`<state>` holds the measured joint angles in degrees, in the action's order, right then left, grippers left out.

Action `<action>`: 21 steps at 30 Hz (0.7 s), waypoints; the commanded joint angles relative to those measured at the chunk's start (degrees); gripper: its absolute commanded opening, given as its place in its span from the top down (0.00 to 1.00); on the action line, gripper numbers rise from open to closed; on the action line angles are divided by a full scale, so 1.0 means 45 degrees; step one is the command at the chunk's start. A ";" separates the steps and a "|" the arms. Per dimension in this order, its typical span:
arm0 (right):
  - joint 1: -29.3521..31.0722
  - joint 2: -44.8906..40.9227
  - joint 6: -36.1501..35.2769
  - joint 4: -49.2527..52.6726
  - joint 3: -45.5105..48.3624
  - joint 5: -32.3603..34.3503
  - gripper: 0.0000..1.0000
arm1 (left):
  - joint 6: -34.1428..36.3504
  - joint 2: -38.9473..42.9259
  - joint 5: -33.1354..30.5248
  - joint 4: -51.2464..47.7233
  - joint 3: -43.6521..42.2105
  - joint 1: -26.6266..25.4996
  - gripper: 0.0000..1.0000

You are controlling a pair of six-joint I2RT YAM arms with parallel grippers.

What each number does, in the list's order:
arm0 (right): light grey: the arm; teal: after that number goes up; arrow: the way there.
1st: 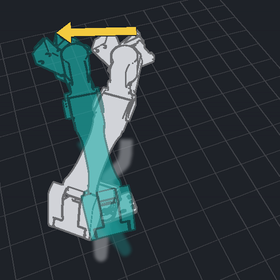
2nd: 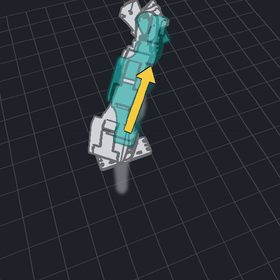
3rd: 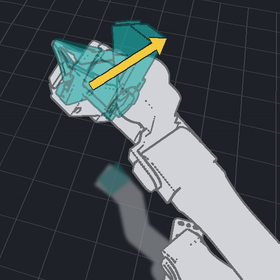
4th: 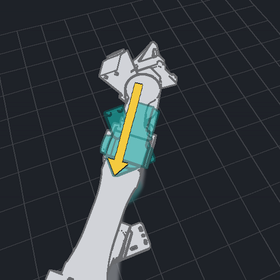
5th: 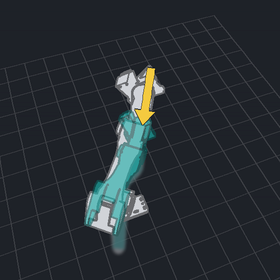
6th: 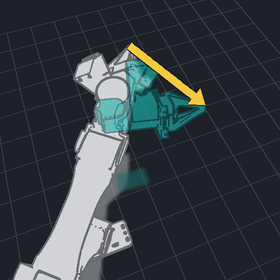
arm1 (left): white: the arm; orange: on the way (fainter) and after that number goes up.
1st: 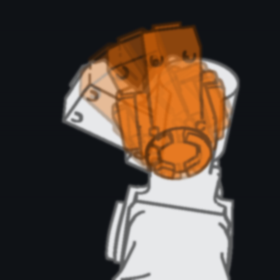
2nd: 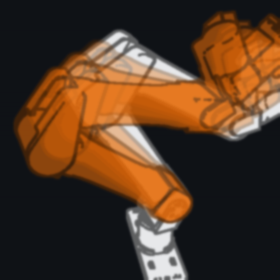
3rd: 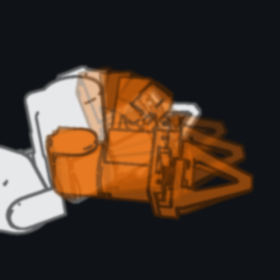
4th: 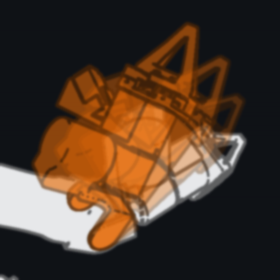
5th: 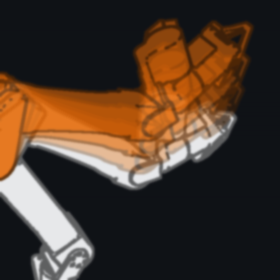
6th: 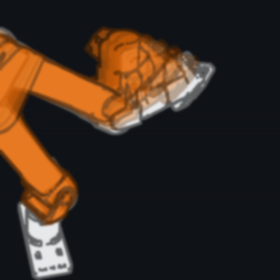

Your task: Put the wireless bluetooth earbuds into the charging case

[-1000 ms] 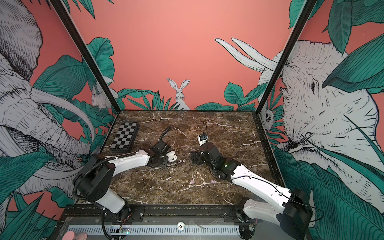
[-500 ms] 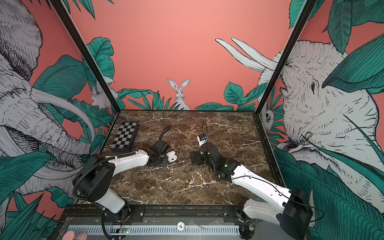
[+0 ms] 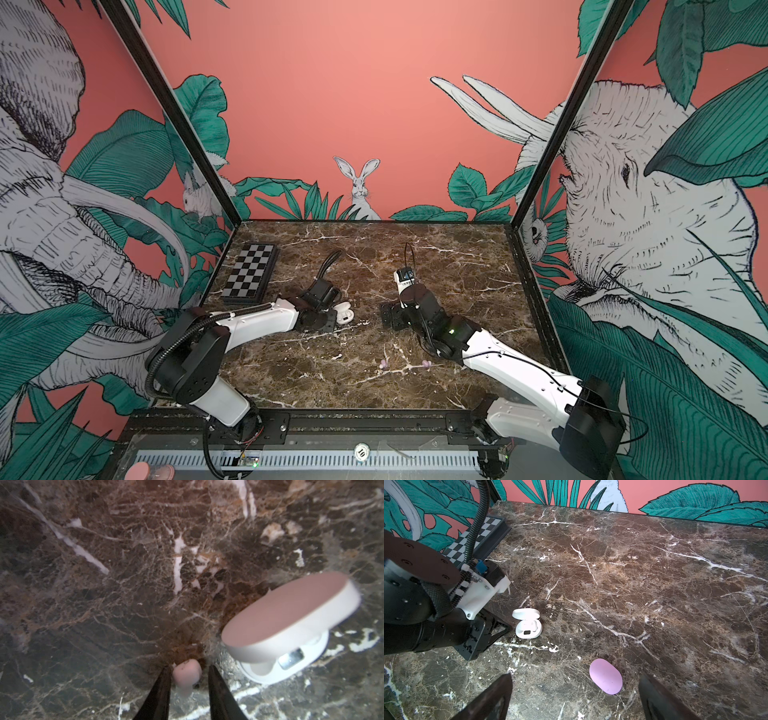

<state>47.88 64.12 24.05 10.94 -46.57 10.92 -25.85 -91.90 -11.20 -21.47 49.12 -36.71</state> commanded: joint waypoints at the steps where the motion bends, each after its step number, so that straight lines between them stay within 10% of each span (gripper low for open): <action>1: -0.0074 0.0049 0.0108 -0.0517 -0.0083 -0.0095 0.06 | -0.0038 -0.0164 -0.0176 0.0019 0.0179 0.0132 0.68; 21: -0.0074 0.0097 0.0211 -0.0768 0.0055 -0.0596 0.06 | -0.0534 0.0381 -0.0202 -0.0368 -0.0189 0.0169 0.75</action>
<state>47.86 64.16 24.25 9.82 -46.57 9.30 -26.46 -93.03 -11.66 -21.37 49.04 -36.21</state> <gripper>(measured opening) 0.938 0.251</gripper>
